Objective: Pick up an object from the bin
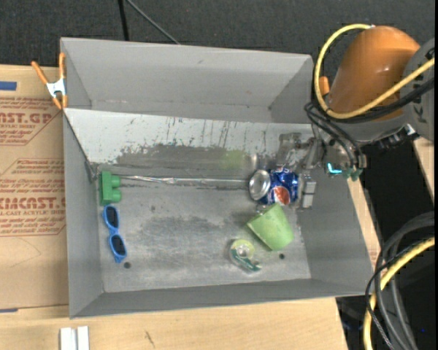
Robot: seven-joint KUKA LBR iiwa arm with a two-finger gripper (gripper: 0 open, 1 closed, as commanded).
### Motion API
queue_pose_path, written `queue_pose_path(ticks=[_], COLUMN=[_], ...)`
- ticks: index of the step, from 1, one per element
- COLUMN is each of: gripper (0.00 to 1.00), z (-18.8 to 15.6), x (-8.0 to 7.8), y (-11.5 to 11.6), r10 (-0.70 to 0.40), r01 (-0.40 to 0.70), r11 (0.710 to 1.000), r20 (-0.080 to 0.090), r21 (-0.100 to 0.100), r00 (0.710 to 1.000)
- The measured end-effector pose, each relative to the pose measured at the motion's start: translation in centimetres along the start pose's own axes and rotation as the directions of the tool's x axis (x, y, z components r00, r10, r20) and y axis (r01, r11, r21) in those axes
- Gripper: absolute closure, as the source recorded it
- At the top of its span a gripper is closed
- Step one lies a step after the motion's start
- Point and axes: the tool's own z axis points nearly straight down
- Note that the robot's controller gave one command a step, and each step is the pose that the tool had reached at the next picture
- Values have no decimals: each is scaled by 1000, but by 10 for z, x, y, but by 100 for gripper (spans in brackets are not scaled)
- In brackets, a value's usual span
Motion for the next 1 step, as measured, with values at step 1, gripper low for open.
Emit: queue_pose_path(ticks=[1], gripper=[0], z=[60], x=[47], y=[-50], r10=[-119], r01=[119], r11=[993], r20=[0], r21=[1], r00=[993])
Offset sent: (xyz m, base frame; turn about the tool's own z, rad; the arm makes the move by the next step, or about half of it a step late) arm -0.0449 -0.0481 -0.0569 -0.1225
